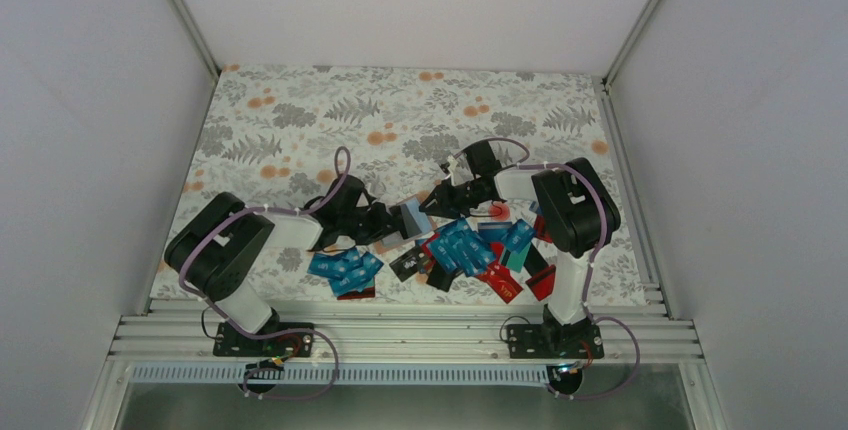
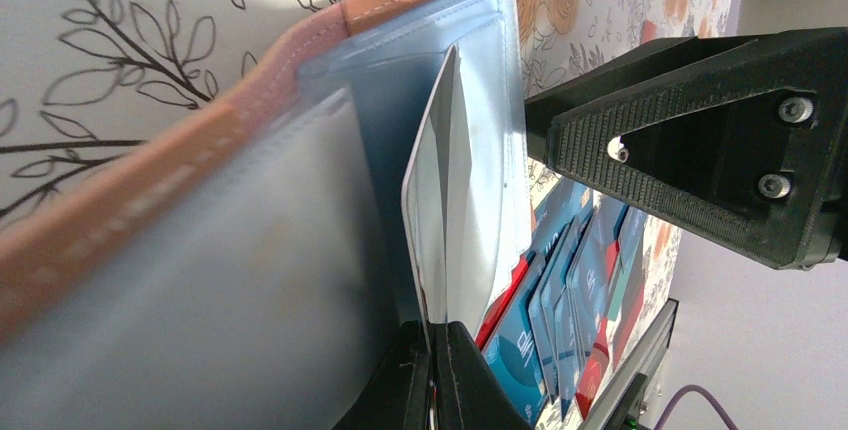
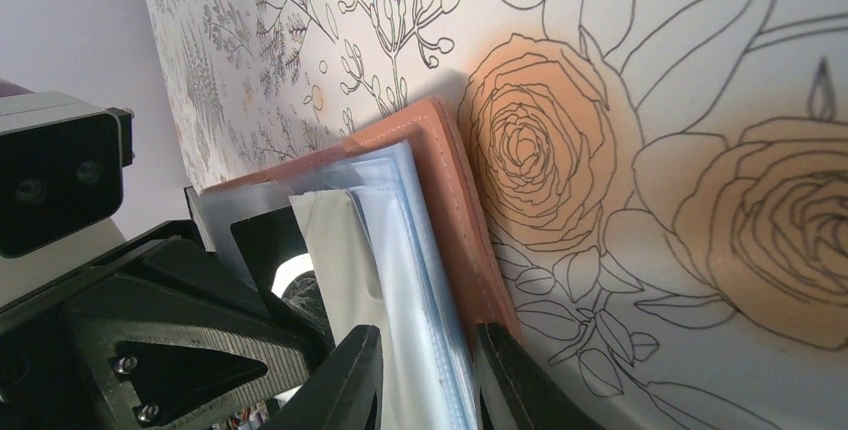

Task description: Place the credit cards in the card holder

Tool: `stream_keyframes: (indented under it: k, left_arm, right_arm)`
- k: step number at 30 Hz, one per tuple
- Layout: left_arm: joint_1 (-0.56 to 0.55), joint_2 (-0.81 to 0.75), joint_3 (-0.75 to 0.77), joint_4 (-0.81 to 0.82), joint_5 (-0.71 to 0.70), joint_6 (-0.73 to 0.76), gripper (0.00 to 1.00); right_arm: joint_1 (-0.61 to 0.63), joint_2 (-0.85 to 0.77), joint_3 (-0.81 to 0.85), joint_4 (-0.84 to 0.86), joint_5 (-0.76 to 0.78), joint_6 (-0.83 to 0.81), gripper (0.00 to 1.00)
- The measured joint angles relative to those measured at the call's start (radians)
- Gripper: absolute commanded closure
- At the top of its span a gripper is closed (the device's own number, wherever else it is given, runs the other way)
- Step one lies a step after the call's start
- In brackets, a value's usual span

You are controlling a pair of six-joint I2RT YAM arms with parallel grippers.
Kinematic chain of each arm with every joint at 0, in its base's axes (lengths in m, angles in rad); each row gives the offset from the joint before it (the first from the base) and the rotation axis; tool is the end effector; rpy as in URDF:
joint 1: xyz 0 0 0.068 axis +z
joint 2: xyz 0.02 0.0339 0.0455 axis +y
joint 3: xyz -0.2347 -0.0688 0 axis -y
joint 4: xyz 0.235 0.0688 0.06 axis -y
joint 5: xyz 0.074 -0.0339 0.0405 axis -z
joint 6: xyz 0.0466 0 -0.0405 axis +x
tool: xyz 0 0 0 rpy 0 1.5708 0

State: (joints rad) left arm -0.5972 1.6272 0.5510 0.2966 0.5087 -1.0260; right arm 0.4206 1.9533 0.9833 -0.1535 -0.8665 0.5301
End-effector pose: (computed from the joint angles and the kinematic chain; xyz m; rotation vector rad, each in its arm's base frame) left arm 0.2181 -0.1757 0.0888 -0.2836 2.6587 -1.2809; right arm 0.2913 0.1692 0.0774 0.1392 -2.7774 -1.4253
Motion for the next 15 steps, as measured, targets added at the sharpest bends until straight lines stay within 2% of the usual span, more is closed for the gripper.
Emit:
stream_keyframes:
  k: [9, 15]
  left_arm:
    - [-0.028, 0.058, 0.015, 0.053, 0.013, -0.01, 0.98]
    - [-0.028, 0.06, 0.037, 0.014, 0.018, 0.01, 0.98]
  right_arm:
    - [0.0, 0.0, 0.0, 0.0, 0.0, 0.0, 0.76]
    - [0.0, 0.003, 0.0, -0.001, 0.005, -0.001, 0.85]
